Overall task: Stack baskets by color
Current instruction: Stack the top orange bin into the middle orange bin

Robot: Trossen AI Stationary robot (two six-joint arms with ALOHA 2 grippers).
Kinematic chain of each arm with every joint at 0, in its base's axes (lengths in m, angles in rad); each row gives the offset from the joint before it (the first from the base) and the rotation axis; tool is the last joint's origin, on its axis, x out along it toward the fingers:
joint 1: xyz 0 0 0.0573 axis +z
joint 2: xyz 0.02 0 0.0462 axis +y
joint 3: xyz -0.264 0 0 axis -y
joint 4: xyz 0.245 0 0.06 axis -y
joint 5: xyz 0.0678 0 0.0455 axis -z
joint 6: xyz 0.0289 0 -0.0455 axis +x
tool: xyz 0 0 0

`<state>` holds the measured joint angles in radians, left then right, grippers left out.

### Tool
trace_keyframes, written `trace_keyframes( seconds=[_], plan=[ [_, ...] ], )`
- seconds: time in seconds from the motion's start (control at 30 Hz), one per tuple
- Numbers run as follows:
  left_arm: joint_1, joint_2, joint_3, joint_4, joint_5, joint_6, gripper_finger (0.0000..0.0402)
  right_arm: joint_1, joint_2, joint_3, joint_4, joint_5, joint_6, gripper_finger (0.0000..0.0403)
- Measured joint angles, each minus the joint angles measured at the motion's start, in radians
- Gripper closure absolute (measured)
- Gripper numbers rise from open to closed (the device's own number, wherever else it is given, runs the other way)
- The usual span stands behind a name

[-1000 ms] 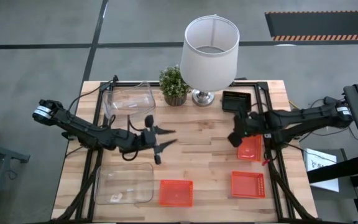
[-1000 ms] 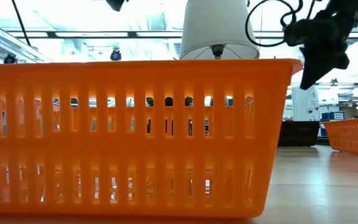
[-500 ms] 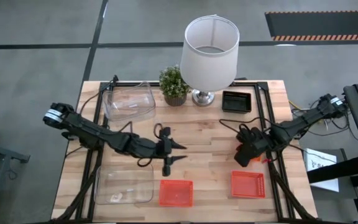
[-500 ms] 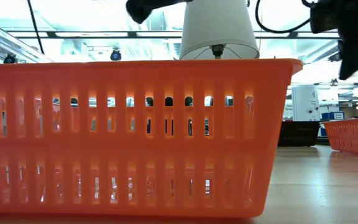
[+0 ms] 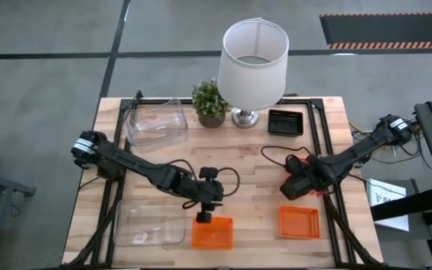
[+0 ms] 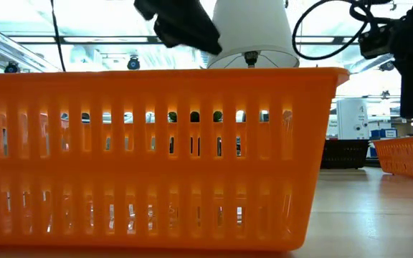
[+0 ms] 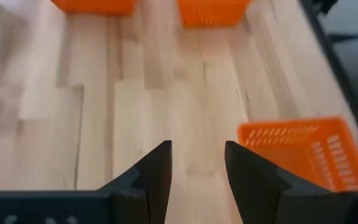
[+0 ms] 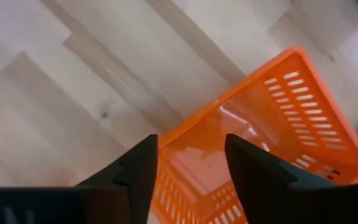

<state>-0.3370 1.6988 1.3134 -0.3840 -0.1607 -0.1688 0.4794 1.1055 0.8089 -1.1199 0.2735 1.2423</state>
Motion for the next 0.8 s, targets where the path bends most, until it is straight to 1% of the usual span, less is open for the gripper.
trace_keyframes(
  seconds=[0.13,0.3,0.5,0.7,0.8],
  plan=[
    [0.0,0.036,0.01,-0.041,0.032,0.0,0.0269,0.0,0.063,-0.001,0.002,0.015,0.027,0.02],
    [0.0,0.067,0.008,-0.036,0.064,0.0,0.0269,0.0,0.162,-0.002,0.01,0.018,0.045,0.0197],
    [-0.003,0.104,0.009,-0.046,0.179,0.009,0.0269,0.0,0.266,-0.002,0.017,0.015,0.059,0.0197],
    [-0.012,0.105,0.008,-0.045,0.226,-0.008,0.0269,0.0,0.321,-0.002,0.027,0.015,0.069,0.0198],
    [-0.021,0.105,0.009,-0.045,0.23,-0.009,0.0269,0.0,0.331,-0.002,0.029,0.015,0.066,0.0205]
  ],
)
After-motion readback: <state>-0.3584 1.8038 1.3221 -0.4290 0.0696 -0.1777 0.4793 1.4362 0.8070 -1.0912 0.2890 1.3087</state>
